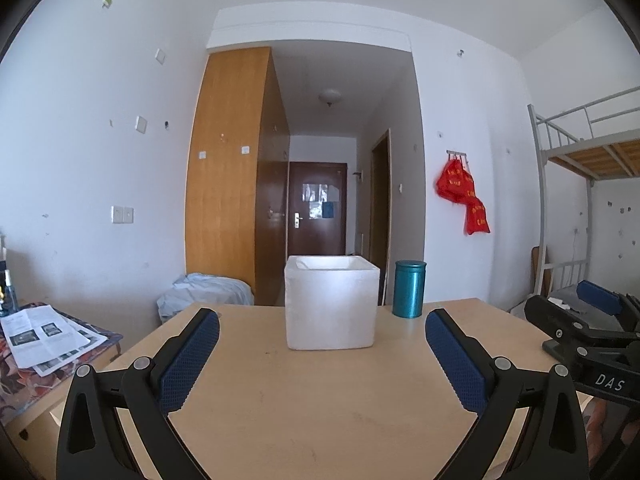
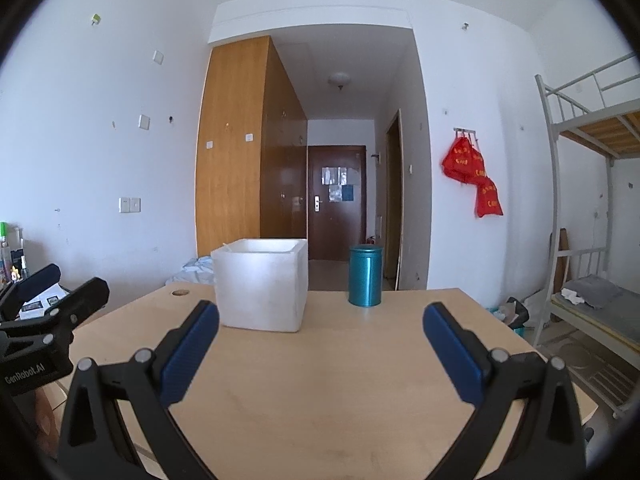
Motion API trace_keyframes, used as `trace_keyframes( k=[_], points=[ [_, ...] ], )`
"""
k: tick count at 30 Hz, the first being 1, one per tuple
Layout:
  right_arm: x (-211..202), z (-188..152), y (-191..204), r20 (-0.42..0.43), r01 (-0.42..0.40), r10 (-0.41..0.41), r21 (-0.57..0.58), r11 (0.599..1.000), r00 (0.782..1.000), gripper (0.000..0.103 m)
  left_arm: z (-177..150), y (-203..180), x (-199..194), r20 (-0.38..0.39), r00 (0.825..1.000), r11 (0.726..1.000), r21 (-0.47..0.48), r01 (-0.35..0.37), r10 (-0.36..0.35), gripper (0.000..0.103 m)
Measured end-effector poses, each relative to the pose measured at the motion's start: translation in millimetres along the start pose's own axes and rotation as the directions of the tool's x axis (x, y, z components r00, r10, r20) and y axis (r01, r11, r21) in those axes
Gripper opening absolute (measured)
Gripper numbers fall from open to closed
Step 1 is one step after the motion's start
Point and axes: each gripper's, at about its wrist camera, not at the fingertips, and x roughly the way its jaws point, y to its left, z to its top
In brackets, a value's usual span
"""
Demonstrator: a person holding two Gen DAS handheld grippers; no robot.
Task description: Organize soft objects
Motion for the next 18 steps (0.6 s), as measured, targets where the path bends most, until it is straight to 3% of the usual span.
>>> trace_keyframes(
  k=[18],
  points=[
    [0.7, -1.1, -1.0, -0.018, -0.002, 0.002, 0.005, 1.000, 1.000, 0.103, -1.0, -1.1, 3.9, -0.012, 1.000, 1.000, 0.004, 0.006, -0.006, 0.103]
  ],
)
